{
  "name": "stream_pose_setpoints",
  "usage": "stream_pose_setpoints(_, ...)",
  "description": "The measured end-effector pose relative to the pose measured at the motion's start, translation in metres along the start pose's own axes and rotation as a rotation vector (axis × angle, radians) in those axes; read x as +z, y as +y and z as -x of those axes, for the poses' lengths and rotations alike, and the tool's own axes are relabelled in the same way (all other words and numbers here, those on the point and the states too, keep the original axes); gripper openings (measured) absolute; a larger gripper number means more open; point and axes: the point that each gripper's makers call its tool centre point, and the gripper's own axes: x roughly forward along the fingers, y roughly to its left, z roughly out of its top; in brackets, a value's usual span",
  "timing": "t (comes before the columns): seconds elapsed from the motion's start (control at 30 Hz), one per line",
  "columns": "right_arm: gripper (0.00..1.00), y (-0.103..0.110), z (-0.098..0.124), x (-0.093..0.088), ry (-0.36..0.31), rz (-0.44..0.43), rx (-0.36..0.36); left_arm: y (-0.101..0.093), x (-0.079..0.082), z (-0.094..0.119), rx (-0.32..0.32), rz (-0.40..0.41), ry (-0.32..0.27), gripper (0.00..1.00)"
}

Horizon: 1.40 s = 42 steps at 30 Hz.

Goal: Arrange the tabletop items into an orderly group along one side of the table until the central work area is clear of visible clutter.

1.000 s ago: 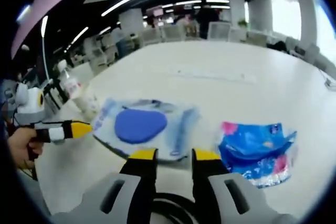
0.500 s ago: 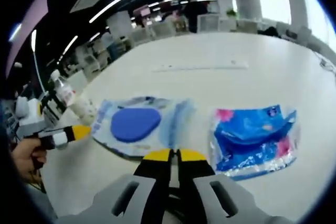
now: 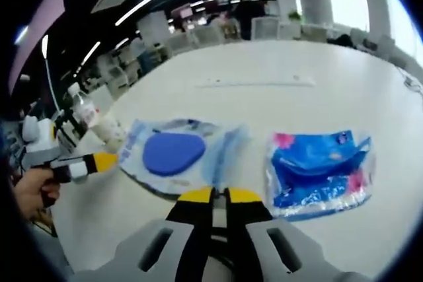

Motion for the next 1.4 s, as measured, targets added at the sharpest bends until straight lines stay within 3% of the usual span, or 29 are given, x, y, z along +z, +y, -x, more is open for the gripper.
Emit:
stream_pose_setpoints(0.13,0.11,0.002,0.002,0.002,-0.007,-0.018,0.016,0.000,0.003,0.003,-0.004,0.015,-0.019,0.02)
stream_pose_setpoints(0.3,0.18,0.000,0.006,0.006,-0.024,0.030,0.003,0.001,0.004,0.006,-0.006,0.013,-0.031,0.09)
stream_pose_setpoints(0.53,0.32,-0.001,0.017,0.012,-0.042,0.082,0.004,-0.001,0.002,0.018,-0.003,-0.061,-0.028,0.19)
stream_pose_setpoints(0.63,0.39,-0.001,0.022,0.014,-0.053,0.095,0.012,-0.005,0.005,0.025,-0.011,-0.101,-0.057,0.22)
stream_pose_setpoints(0.77,0.48,0.008,0.032,0.015,-0.059,0.118,0.067,-0.008,0.011,0.032,-0.025,-0.155,-0.078,0.34)
stream_pose_setpoints(1.13,0.73,0.024,0.065,0.006,-0.040,0.186,0.147,-0.020,0.026,0.062,-0.143,-0.171,-0.125,0.53)
stream_pose_setpoints(1.27,0.77,0.025,0.081,0.002,-0.049,0.262,0.170,-0.022,0.026,0.076,-0.191,-0.154,-0.128,0.65)
stream_pose_setpoints(1.4,0.81,0.028,0.097,-0.002,-0.061,0.276,0.187,-0.019,0.025,0.090,-0.215,-0.169,-0.142,0.73)
